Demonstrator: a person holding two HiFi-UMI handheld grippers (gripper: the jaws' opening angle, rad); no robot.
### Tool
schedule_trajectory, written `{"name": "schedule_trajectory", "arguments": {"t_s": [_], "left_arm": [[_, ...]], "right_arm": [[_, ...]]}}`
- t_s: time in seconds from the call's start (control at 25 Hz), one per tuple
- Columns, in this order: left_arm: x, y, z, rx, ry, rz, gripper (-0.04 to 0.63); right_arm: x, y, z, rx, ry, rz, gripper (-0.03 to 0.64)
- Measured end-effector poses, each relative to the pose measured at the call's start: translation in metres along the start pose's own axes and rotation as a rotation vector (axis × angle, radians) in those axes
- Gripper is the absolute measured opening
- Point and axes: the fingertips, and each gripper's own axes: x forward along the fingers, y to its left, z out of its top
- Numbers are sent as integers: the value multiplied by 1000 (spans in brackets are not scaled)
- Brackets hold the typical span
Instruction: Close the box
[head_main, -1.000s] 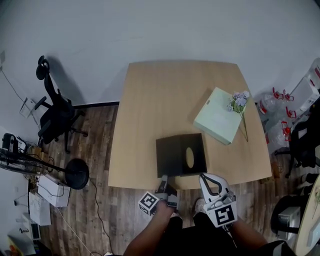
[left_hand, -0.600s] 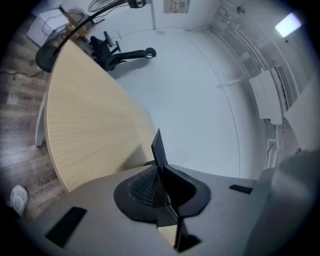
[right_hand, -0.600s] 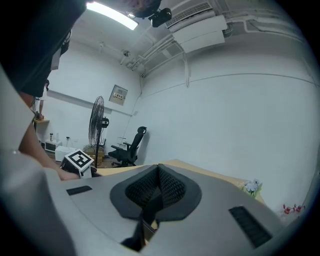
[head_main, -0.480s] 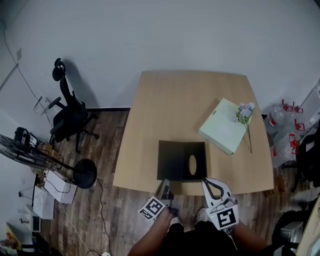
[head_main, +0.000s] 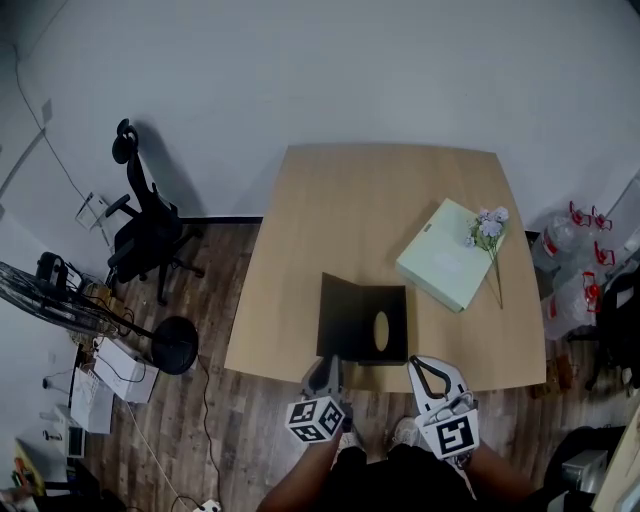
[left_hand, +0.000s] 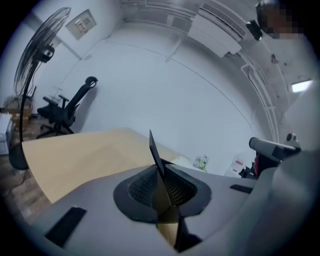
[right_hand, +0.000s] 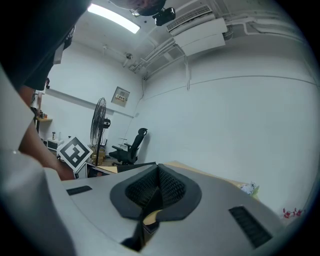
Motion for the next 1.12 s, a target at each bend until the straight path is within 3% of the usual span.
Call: {"name": "schedule_trajectory", "arguments": {"t_s": [0.24, 0.64, 0.84, 1.12], "left_arm": [[1, -27, 4, 273, -5, -4, 57], [13, -60, -1, 480, -4, -69, 44], [16, -70, -6, 523, 2, -101, 51], [24, -89, -18, 693, 41, -134, 66]], "right_arm": [[-5, -3, 0, -32, 13, -1, 13], [-11, -15, -7, -34, 26, -27, 14], [-12, -20, -8, -24, 29, -44, 13], [-14, -31, -10, -15, 23, -75, 14]]}}
